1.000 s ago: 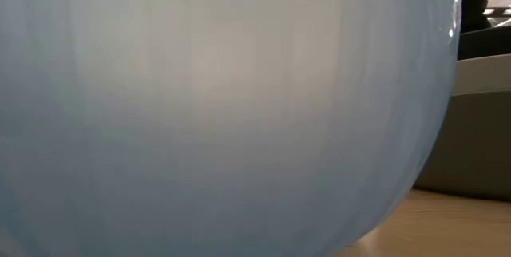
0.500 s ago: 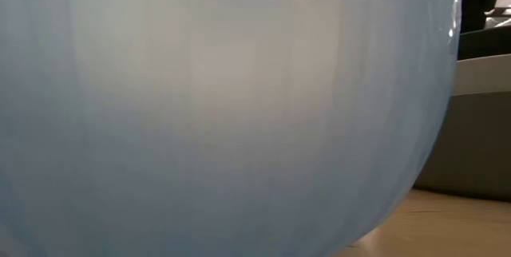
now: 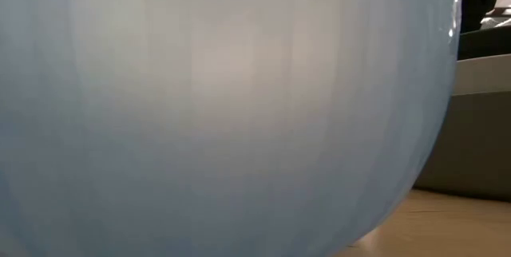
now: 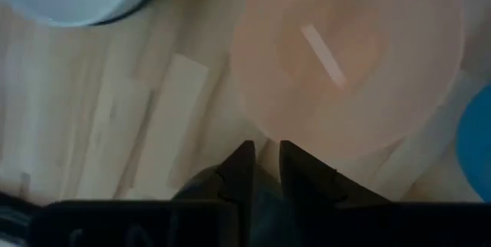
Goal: Nest bowls inside each other
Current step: Stack the black bowl on top of the top stacked bowls
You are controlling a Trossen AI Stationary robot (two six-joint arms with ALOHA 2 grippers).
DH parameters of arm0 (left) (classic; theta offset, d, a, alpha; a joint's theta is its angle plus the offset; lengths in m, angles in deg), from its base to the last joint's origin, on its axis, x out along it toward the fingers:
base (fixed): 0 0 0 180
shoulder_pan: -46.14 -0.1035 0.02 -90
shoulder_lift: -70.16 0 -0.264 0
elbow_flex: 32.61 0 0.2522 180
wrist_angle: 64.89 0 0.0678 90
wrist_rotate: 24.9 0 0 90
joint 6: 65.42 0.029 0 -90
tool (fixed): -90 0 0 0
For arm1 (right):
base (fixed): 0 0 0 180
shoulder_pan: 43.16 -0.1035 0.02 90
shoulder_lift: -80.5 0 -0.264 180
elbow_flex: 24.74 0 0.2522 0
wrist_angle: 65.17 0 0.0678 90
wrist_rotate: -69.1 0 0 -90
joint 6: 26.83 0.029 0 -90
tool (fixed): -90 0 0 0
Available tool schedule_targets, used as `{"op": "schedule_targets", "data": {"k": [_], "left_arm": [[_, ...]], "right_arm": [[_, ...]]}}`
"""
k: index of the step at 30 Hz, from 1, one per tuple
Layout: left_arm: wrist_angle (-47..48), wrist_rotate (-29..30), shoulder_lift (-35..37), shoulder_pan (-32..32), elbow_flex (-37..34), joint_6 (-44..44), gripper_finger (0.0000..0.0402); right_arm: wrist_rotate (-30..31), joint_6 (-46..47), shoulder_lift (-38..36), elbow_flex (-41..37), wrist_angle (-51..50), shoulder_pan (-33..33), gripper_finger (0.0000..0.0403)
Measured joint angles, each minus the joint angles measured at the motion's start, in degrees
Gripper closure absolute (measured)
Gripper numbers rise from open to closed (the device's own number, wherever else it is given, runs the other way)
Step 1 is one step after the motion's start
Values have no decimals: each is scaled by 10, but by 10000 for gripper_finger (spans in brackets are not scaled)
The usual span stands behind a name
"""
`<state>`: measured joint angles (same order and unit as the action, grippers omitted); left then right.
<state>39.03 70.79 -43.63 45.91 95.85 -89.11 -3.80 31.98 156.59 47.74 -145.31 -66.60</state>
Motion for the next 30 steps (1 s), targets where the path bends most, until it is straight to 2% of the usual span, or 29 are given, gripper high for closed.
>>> {"op": "schedule_targets", "data": {"k": [5, 8, 13, 22, 30], "left_arm": [[-2, 29, 31, -17, 0, 3, 330], [-3, 44, 57, -35, -26, 3, 329], [-31, 48, 128, -79, -147, -11, 335], [-223, -8, 287, -112, -379, -45, 353], [-213, -42, 342, -114, -503, -75, 354]], "right_arm": [[0, 0, 0, 0, 2, 0, 312], [0, 3, 0, 0, 3, -2, 312], [4, 13, 0, 0, 5, -12, 312], [6, 17, 0, 0, 22, -10, 312], [-5, 21, 0, 0, 35, 10, 312]]}}
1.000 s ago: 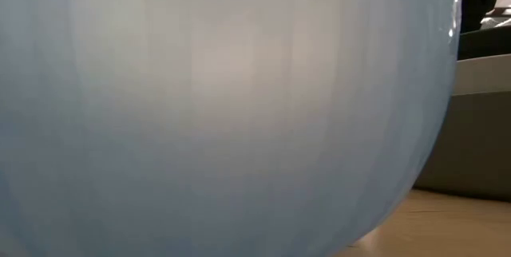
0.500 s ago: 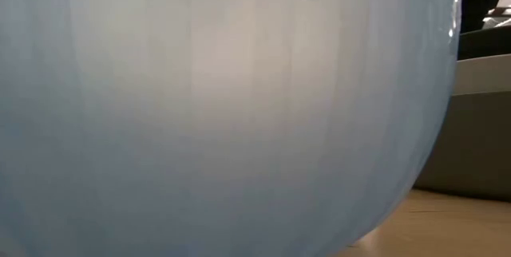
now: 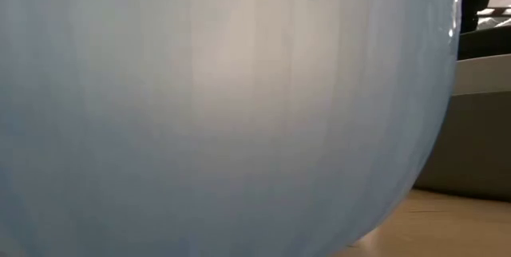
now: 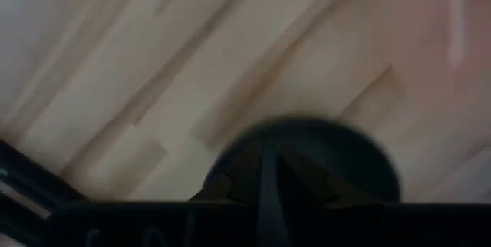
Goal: Nest bowls inside each other
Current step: Stack the black bowl on top of the top stacked bowls
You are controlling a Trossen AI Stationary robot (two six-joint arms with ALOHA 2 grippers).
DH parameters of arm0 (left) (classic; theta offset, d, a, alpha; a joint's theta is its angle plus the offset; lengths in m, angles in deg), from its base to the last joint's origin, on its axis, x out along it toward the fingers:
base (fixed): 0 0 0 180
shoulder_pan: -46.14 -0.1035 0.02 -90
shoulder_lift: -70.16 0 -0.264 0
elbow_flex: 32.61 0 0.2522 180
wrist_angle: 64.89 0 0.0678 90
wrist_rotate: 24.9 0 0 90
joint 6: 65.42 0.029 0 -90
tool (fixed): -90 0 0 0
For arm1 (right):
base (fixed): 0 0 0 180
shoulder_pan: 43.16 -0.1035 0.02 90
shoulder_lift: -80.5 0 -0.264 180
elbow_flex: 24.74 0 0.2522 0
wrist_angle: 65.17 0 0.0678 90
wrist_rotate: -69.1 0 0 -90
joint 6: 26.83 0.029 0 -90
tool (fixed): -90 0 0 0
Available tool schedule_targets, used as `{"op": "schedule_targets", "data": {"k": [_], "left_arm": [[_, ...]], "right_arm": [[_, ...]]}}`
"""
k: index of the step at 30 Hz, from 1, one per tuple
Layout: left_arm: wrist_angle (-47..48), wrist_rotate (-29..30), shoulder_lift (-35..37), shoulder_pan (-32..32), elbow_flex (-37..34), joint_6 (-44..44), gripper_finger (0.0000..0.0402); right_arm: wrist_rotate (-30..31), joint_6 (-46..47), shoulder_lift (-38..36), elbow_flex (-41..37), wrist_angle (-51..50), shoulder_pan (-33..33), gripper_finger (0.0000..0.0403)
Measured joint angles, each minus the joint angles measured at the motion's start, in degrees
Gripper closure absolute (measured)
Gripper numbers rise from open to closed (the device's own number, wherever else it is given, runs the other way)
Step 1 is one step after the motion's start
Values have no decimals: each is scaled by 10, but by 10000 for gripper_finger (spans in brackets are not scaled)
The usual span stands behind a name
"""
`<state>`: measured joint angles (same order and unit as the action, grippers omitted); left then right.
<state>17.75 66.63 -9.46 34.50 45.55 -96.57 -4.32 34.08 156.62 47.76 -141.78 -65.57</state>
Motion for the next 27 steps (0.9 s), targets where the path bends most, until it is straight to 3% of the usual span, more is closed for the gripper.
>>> {"op": "schedule_targets", "data": {"k": [15, 27], "left_arm": [[-23, -20, 44, -18, -117, 37, 374], [-49, -48, 65, -45, -143, 81, 382]], "right_arm": [[-21, 20, 0, 0, 40, 18, 312], [-21, 48, 0, 0, 62, 18, 312]]}}
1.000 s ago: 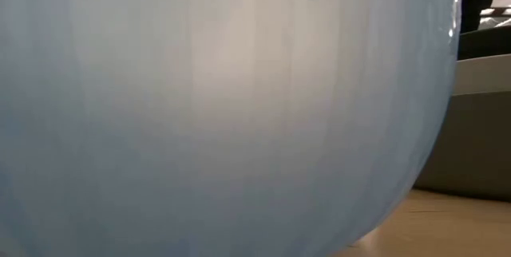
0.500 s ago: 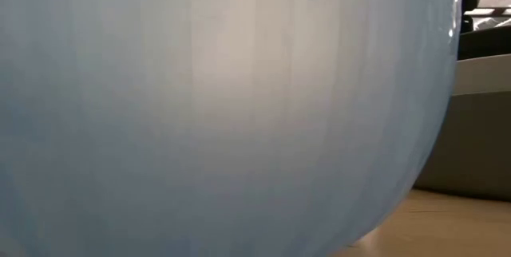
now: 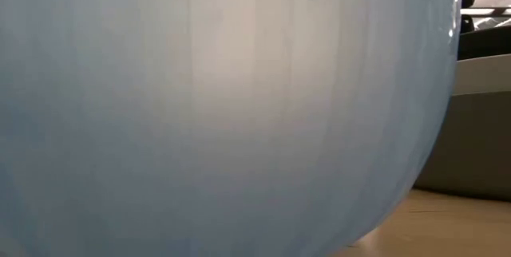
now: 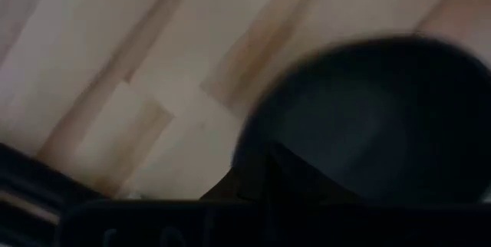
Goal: Nest bowls inside each other
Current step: Stack the black bowl on top of the top stacked bowls
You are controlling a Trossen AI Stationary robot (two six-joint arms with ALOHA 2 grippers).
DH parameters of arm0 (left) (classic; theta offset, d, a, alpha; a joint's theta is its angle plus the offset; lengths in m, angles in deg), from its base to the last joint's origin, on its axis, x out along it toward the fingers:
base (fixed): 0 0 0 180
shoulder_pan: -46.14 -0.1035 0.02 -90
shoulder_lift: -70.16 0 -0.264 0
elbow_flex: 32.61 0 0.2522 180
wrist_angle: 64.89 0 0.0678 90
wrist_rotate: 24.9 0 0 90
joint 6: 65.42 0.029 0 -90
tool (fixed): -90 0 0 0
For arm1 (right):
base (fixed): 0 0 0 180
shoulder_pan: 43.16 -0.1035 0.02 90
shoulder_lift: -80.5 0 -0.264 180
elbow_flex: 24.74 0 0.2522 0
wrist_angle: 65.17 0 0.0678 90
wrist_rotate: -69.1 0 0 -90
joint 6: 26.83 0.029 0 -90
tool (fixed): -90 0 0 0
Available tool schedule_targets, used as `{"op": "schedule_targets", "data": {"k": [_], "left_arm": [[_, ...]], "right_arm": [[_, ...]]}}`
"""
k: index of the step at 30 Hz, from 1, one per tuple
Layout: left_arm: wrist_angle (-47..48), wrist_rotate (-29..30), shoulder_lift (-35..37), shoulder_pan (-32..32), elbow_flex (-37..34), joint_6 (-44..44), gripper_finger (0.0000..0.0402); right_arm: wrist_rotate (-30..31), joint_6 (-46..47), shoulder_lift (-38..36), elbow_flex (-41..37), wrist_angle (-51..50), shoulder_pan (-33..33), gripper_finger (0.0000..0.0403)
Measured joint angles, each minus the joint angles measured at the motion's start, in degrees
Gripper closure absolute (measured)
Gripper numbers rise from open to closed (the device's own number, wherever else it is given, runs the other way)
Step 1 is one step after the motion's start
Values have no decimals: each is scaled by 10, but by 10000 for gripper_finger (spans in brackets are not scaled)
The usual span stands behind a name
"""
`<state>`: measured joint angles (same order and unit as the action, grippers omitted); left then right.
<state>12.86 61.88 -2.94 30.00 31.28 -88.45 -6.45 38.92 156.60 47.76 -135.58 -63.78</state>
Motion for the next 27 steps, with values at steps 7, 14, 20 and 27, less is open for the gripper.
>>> {"op": "schedule_targets", "data": {"k": [7, 14, 20, 27], "left_arm": [[3, 0, 0, -22, 0, 22, 362], [4, -13, 0, -24, 0, 45, 356], [3, -12, 0, -25, 0, 56, 352], [-20, -23, -4, -30, -42, 57, 345]], "right_arm": [[0, 3, 0, 0, 16, 0, 312], [0, 7, 0, 0, 22, 0, 312], [0, 8, 0, 0, 22, 0, 312], [0, 8, 0, 0, 27, 0, 312]]}}
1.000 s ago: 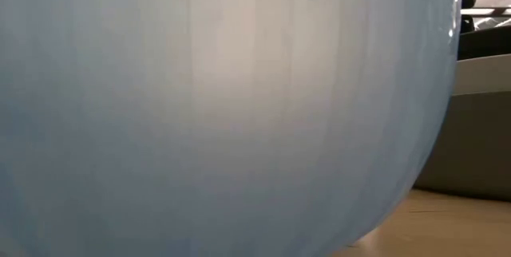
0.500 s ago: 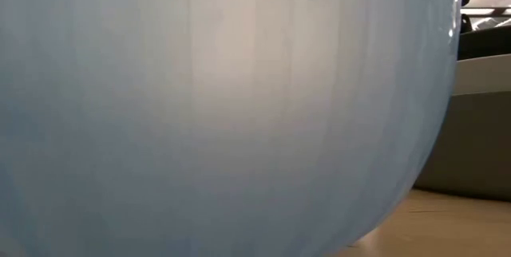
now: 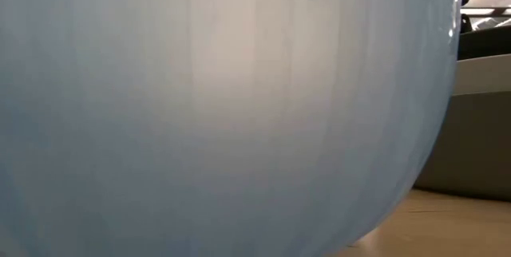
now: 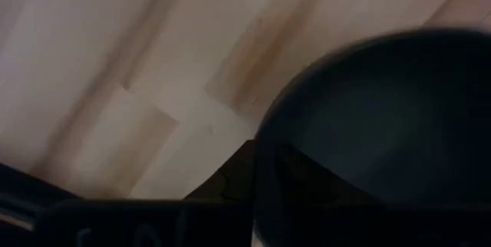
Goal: Nest bowls inside each other
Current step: Stack the black bowl on top of the top stacked bowls
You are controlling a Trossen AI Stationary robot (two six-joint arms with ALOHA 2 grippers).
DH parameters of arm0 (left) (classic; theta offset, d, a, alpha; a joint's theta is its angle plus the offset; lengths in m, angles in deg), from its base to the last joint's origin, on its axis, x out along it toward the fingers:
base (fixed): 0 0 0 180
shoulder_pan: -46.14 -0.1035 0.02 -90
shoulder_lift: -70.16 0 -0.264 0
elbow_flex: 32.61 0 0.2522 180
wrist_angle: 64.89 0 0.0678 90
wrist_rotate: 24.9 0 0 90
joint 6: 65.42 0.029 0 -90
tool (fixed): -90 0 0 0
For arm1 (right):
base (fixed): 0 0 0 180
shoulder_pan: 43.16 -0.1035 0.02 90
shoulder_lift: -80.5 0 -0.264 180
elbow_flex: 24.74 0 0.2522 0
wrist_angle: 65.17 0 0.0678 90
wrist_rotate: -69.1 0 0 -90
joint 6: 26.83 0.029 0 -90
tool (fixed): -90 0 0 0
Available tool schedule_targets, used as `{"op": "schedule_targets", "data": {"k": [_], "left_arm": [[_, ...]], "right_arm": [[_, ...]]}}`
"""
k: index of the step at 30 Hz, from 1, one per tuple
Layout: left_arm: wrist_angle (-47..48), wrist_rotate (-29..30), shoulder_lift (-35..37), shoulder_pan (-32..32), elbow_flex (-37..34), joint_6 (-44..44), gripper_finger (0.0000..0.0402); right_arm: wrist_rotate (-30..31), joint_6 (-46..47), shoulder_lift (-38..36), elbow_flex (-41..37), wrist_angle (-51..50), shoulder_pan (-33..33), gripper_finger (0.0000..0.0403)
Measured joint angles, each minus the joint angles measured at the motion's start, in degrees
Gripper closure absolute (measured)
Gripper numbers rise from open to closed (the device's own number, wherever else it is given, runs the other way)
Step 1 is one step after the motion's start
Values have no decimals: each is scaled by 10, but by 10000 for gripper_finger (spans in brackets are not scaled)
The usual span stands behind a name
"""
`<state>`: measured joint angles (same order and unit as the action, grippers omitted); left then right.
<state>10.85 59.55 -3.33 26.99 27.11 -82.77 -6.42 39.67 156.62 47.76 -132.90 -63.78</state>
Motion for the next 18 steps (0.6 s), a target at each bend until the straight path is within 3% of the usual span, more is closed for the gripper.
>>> {"op": "schedule_targets", "data": {"k": [6, 18], "left_arm": [[-14, -31, 0, -13, -33, -15, 349], [-35, -83, 2, -13, -2, -14, 342]], "right_arm": [[0, 0, 0, 0, 0, 0, 312], [0, 0, 0, 0, 0, 0, 312]]}}
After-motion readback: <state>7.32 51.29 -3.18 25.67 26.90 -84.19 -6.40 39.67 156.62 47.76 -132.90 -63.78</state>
